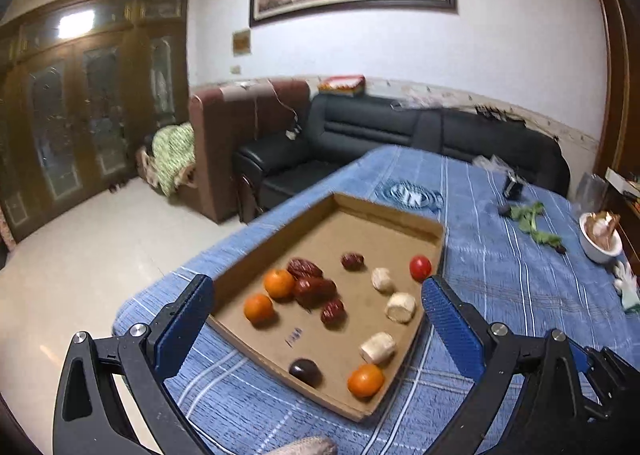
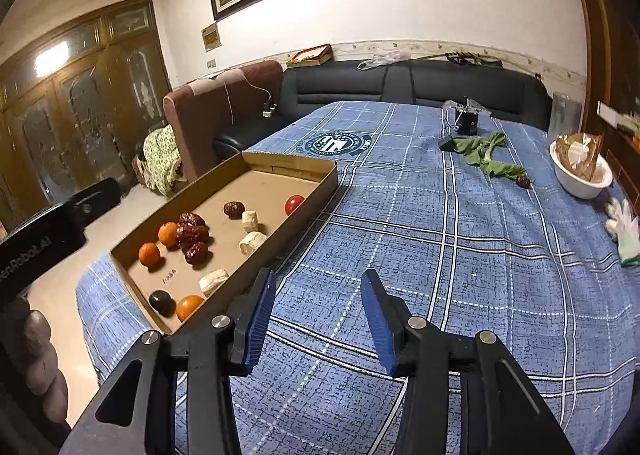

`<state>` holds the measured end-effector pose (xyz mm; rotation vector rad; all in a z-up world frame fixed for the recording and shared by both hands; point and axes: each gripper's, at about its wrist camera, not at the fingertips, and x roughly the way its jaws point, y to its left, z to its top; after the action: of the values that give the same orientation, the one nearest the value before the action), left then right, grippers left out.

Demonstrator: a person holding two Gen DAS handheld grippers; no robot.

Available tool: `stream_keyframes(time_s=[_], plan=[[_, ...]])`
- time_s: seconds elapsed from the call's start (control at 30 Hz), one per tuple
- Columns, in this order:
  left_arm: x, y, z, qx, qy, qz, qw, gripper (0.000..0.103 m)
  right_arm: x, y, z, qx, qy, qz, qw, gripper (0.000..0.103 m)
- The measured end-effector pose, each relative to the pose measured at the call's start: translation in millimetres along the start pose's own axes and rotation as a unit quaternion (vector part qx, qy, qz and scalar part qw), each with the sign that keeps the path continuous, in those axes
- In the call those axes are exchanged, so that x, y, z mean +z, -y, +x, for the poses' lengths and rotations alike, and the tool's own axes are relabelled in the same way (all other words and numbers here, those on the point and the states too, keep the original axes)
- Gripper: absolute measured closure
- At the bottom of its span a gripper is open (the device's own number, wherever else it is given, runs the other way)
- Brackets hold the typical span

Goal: Organize fruits

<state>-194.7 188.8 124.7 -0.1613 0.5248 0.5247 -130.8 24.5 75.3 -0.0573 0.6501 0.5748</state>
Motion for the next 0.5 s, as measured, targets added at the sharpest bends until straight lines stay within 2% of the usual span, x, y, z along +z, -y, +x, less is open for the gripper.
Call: stream_keyframes(time_s=[0.5], plan=[[-15.3, 1.2, 34.4, -0.028, -0.059, 0.000, 0.9979, 0.000, -7.5, -24.1, 18.9, -0.011, -0.022, -0.047, 0.999, 0.051]])
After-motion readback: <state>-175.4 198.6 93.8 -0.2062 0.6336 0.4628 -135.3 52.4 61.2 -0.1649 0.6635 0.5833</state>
